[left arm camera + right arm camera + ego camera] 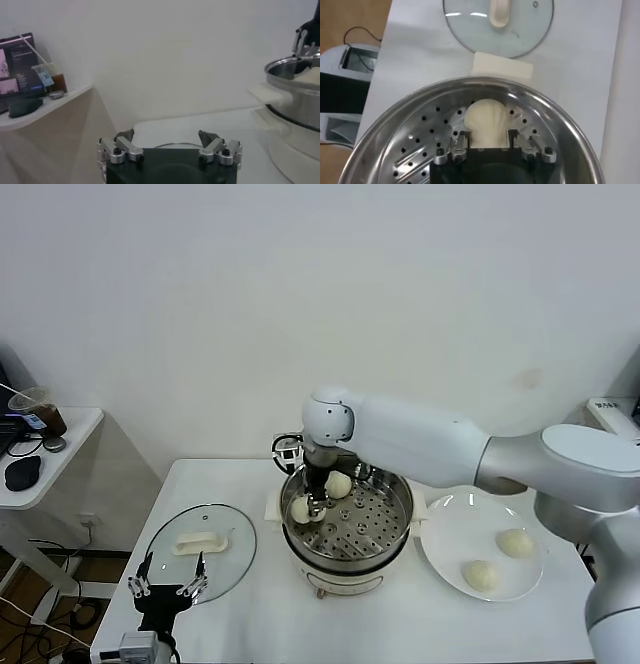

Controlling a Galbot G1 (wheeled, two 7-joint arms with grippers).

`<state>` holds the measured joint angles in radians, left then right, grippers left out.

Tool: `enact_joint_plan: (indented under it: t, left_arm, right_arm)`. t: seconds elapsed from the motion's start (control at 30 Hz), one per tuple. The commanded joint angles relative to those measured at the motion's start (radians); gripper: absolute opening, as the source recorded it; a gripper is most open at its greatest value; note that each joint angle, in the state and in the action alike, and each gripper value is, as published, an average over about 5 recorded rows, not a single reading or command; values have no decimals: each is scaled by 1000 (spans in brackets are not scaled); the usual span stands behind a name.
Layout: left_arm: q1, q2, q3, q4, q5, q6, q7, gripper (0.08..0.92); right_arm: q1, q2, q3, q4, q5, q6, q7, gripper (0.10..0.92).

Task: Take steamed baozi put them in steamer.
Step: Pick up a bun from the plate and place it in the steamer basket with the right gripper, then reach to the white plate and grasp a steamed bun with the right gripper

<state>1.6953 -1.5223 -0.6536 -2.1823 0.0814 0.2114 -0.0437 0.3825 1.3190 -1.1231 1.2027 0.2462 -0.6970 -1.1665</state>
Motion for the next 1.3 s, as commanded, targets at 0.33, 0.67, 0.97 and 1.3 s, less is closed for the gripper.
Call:
enact_joint_plan:
  t: [0.33, 0.67, 0.97, 1.3]
  left_arm:
    - [8, -5, 0, -11, 0, 0, -1, 823]
    - [2, -4, 4, -9, -9, 5, 7, 823]
    - [3, -1, 4, -13, -15, 10, 11, 823]
    - [24, 1, 12, -9, -11, 11, 12, 823]
  right_arm:
    - [31, -141, 88, 112, -14, 34, -46, 805]
    - [147, -579, 210, 254, -12, 180, -155, 823]
    - [-130, -977, 395, 315, -153, 419, -224, 823]
    - [-904, -1113, 907, 432, -406, 474, -243, 823]
